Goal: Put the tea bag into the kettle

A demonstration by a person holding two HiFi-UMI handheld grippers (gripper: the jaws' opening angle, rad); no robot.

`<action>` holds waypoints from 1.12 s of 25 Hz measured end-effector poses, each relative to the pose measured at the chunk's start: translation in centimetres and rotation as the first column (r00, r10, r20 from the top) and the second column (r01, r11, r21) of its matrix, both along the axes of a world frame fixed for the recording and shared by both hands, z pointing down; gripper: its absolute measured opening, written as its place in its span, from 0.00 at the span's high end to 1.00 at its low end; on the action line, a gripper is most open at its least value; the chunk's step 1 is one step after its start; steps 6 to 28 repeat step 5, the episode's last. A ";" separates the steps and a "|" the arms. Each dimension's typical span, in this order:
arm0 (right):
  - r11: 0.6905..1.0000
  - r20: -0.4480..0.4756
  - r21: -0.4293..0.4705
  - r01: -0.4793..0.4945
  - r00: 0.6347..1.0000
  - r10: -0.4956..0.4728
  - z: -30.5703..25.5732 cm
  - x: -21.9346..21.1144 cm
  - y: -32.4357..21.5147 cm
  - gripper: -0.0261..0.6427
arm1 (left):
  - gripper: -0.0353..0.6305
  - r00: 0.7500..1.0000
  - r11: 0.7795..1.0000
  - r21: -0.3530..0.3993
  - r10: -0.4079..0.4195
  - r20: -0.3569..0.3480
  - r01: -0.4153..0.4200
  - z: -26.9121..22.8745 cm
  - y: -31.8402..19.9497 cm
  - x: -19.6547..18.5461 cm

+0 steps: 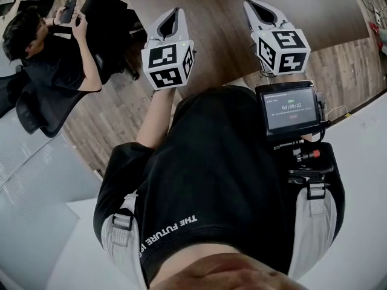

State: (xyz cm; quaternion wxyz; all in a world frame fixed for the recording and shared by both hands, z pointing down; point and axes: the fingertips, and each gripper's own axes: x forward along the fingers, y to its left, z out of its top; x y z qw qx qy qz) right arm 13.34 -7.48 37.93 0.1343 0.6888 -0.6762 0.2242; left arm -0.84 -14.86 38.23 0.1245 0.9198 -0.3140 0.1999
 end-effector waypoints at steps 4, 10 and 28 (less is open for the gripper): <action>1.000 0.002 0.001 -0.001 1.000 0.001 0.1 0.1 0.0 0.95 | 0.94 1.000 1.000 0.002 0.002 0.000 -0.002 0.0 -0.1 0.2; 1.000 0.002 0.001 -0.002 1.000 0.002 0.1 0.1 0.0 0.95 | 0.94 1.000 1.000 0.003 0.001 0.000 -0.001 0.1 -0.1 0.2; 1.000 0.002 0.001 -0.002 1.000 0.002 0.1 0.1 0.0 0.95 | 0.94 1.000 1.000 0.003 0.001 0.000 -0.001 0.1 -0.1 0.2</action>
